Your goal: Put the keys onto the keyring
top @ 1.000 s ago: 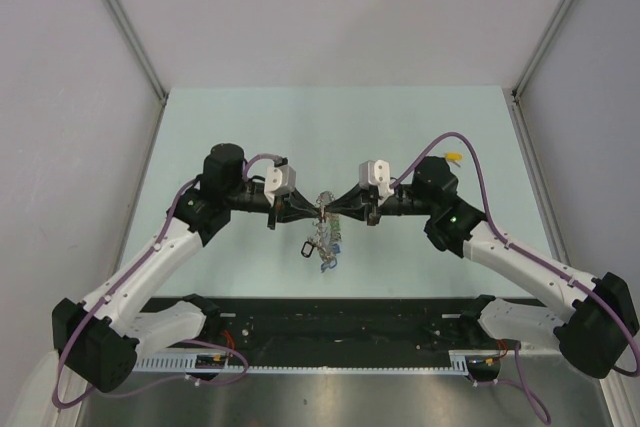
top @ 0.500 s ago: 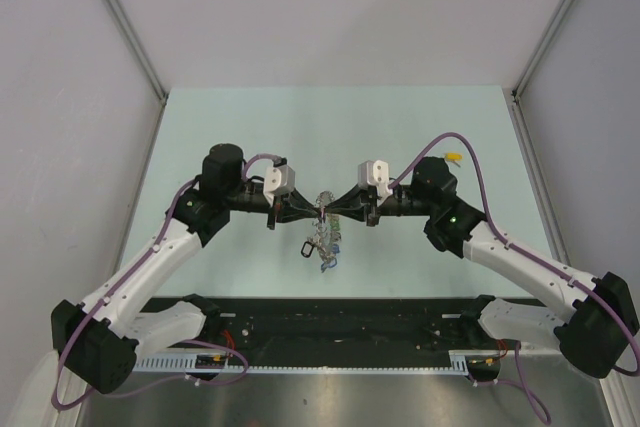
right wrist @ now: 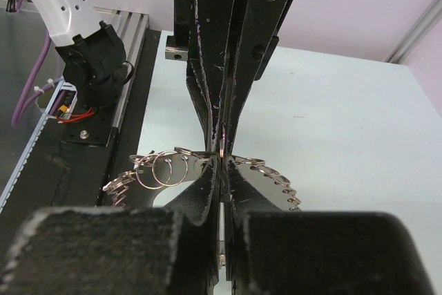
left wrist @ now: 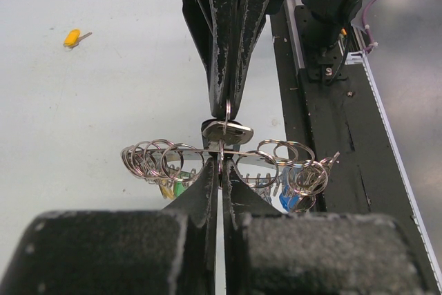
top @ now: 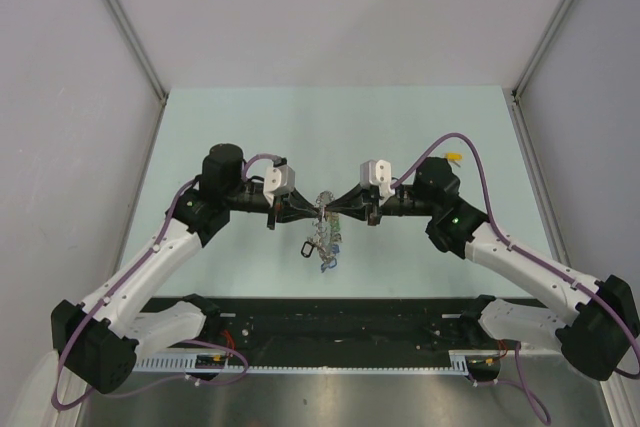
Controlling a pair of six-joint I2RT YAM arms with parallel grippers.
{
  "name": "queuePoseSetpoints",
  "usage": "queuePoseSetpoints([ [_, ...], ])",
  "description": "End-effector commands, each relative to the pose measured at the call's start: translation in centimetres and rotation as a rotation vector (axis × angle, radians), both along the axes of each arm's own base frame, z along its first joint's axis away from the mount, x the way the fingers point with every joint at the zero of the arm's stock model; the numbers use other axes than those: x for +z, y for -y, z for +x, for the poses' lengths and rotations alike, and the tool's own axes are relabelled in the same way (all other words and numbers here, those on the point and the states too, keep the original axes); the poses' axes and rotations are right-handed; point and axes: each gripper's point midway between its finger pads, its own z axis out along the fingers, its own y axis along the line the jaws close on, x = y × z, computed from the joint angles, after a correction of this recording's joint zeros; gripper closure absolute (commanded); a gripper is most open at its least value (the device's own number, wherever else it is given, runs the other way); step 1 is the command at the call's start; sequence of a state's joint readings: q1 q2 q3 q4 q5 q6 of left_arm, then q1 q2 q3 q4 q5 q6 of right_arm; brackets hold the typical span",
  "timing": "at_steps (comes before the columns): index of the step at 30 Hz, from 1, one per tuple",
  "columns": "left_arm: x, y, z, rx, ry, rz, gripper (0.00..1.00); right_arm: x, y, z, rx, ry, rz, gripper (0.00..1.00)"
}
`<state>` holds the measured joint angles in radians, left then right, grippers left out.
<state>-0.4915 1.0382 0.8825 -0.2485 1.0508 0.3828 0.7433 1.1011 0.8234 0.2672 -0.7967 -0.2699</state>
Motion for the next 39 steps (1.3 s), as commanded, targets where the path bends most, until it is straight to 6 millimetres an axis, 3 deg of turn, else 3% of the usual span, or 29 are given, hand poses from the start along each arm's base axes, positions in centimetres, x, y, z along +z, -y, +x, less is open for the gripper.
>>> queuePoseSetpoints([
  [1,1.9,0.2,-0.6,-0.034,0.072,-0.051,1.0,2.5,-0.2,0.1,-0.001,0.05,0.049,1.0],
  [39,2.0,0.1,-1.0,-0.044,0.101,-0.056,0.99,0.9,-1.4,0.9,-0.072,0.026,-0.008,1.0],
])
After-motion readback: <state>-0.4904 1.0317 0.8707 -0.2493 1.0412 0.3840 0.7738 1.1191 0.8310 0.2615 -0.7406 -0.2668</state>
